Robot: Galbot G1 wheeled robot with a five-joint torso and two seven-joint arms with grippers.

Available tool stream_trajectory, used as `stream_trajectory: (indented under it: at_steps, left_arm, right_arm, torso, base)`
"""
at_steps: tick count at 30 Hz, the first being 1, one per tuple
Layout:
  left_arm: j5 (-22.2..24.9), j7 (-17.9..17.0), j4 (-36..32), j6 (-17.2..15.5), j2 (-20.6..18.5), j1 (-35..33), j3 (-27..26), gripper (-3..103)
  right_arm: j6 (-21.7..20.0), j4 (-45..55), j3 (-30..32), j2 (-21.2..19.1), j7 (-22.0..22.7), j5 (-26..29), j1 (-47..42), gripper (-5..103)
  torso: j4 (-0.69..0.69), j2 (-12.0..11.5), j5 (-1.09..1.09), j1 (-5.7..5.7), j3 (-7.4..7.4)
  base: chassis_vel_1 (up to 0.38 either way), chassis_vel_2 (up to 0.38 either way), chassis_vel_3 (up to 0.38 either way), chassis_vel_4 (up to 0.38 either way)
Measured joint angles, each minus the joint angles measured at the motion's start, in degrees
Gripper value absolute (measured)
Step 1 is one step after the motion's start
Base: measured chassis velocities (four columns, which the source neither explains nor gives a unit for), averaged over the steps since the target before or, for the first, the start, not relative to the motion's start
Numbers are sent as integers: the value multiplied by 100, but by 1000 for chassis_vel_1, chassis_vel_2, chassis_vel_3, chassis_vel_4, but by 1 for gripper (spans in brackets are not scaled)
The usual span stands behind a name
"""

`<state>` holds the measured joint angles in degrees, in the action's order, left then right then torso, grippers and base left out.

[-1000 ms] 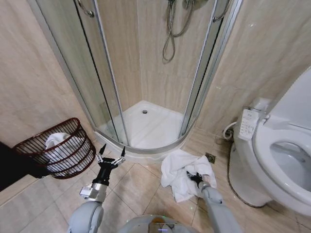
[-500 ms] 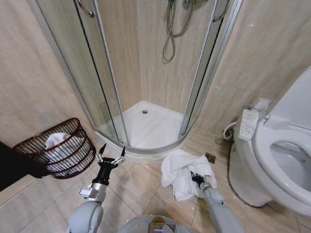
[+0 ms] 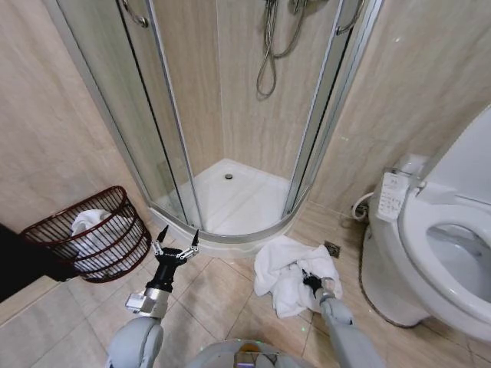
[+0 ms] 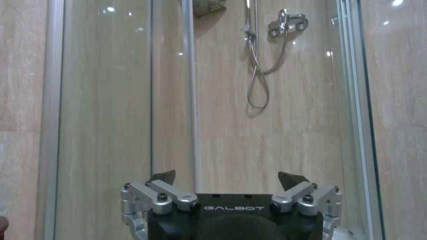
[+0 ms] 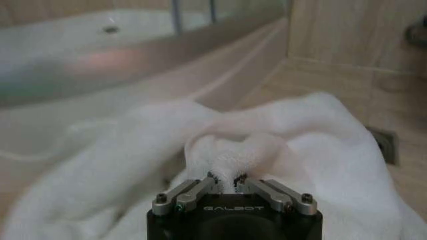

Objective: Discard the used towel into the hamper.

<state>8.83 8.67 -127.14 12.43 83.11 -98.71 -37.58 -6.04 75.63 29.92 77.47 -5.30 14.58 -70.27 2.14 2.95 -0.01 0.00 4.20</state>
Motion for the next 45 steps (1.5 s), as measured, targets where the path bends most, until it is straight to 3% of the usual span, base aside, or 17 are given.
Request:
stream_trajectory:
  at_steps: [10,19,33,45]
  left_arm:
    - [-48,59,-69,-9,60,-17,57,100]
    - [-4,39,-52,8,55,-35,24,100]
    - [181,-23,-35,22,116,-61,22,100]
    - [185,52,-83,-1,104,-65,11,100]
  right_arm:
    - [-392,1241,-164,41,21,-46,-233,7]
    - [-235,2405,-129,-74,138,-320,-609,7]
    - [-229,5623,114,22,198,-371,-1635,7]
    - [-373,6630,149,180,254,-560,-1932,7]
  torso:
    - [2,0,1,0,0]
    - [1,0,2,0,0]
    - [0,0,2,0,0]
    - [1,0,1,0,0]
  base:
    - [0,0,0,0]
    - [0,0,0,0]
    - [0,0,0,0]
    - [20,21,18,22]
